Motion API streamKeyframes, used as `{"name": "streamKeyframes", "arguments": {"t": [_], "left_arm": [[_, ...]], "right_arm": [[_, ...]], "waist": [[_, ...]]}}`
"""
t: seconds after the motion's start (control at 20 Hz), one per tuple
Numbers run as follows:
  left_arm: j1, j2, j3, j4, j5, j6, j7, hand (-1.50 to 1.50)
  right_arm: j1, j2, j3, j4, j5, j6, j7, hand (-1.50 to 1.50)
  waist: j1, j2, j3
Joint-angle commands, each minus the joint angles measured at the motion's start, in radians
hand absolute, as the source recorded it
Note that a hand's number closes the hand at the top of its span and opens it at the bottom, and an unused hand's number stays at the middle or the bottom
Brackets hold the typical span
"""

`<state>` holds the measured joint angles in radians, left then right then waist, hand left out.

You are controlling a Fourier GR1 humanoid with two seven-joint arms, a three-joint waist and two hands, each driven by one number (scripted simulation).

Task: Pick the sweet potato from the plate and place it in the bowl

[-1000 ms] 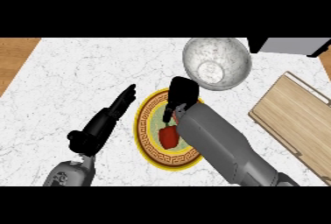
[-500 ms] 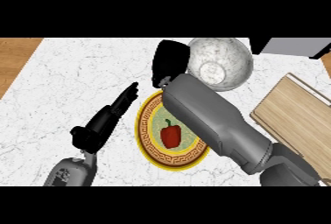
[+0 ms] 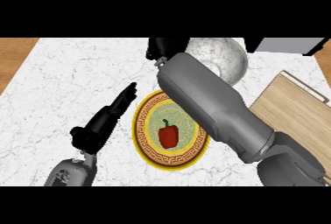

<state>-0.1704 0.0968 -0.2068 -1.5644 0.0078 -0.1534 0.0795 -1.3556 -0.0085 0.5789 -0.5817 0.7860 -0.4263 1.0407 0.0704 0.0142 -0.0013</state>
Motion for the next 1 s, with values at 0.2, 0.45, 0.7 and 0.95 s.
{"name": "streamKeyframes", "arguments": {"t": [0.2, 0.45, 0.7, 0.95], "left_arm": [[0.060, 0.028, 0.027, 0.016, -0.002, -0.015, -0.066, 0.00], [0.034, 0.007, 0.028, -0.010, -0.007, 0.010, -0.017, 0.00], [-0.003, -0.010, 0.024, -0.005, -0.020, 0.019, -0.005, 0.00], [0.023, 0.007, 0.041, -0.003, -0.005, 0.002, -0.028, 0.00]], "right_arm": [[-0.037, 0.008, -0.037, 0.208, 0.087, -0.093, 0.094, 1.50], [-0.036, -0.043, -0.039, 0.324, 0.161, -0.198, 0.051, 1.50], [-0.043, -0.074, -0.122, 0.406, 0.097, -0.087, -0.058, 1.50], [0.098, -0.104, -0.296, 0.366, -0.104, -0.067, -0.218, 1.50]], "waist": [[-0.035, -0.005, 0.000], [-0.032, -0.002, 0.000], [-0.028, 0.002, 0.001], [-0.034, 0.004, 0.003]]}}
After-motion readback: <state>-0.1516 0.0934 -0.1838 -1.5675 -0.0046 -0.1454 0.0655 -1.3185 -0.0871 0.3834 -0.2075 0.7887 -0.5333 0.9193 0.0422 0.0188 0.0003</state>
